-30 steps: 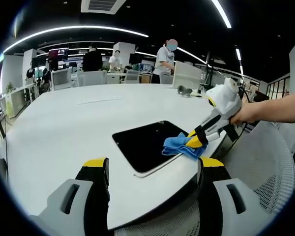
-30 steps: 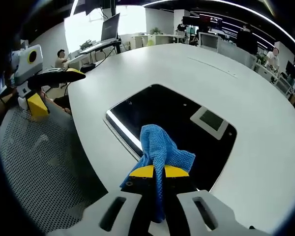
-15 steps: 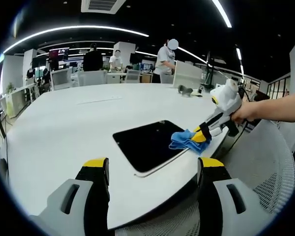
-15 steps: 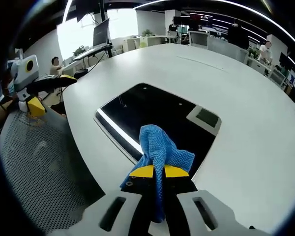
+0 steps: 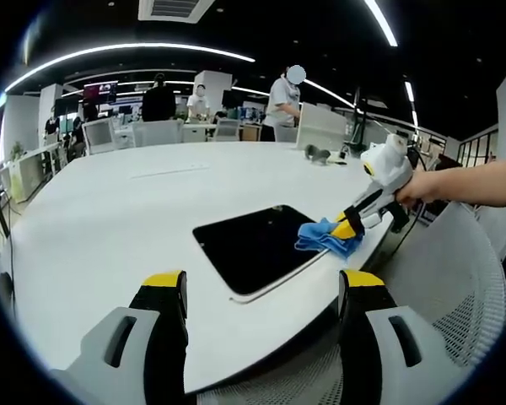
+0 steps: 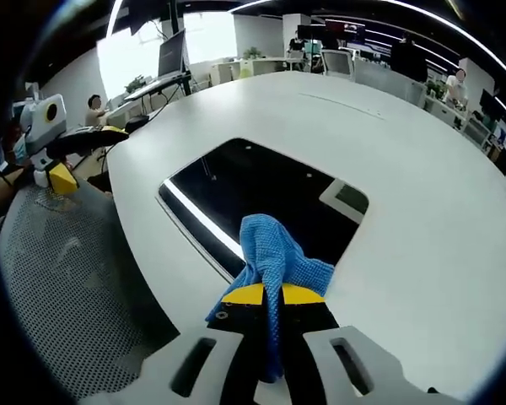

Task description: Wipe the mirror surface with the cleaning cloth until all visible marks leave the cleaned area.

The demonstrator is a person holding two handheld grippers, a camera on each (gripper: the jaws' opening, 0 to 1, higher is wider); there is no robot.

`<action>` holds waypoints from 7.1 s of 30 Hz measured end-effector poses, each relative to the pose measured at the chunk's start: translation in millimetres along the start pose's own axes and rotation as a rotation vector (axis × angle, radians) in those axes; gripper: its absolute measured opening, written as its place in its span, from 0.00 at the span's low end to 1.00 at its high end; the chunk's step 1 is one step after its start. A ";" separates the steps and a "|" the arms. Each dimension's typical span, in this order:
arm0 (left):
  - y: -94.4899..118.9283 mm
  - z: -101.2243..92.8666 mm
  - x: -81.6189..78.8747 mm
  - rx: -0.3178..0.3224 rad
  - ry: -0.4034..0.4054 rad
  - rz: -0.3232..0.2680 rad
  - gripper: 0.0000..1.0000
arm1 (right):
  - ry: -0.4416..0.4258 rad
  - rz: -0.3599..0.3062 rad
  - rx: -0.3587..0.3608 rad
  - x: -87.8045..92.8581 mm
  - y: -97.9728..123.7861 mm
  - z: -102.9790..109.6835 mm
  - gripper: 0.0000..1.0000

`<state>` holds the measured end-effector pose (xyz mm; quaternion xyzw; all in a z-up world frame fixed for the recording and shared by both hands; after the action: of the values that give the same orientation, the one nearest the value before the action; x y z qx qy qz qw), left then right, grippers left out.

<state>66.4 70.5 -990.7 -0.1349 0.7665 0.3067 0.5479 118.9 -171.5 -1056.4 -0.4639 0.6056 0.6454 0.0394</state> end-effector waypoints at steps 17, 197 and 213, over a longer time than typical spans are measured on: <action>-0.5 -0.1 -1.0 0.000 -0.002 -0.006 0.70 | 0.015 -0.003 0.014 -11.4 -12.3 -8.3 0.00; 0.5 1.5 -1.5 -0.017 0.000 -0.011 0.68 | -0.094 0.026 0.259 -15.2 -26.6 -104.5 0.01; 0.4 1.5 -1.4 -0.017 0.000 -0.012 0.68 | -0.136 0.007 0.256 -13.6 -19.8 -108.6 0.10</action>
<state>67.9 71.6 -989.6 -0.1440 0.7631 0.3099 0.5485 198.5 -248.2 -1044.6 -0.4082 0.6805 0.5930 0.1367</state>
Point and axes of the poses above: the point that each gripper's makers call its tool centre point, and the gripper's own axes: y roughly backward along the fingers, z roughly to its left, x roughly out of its underside, the point moved 4 cm from there along y, roughly backward along the fingers, and after that the axes turned 14 degrees about x, right-handed, at the moved point
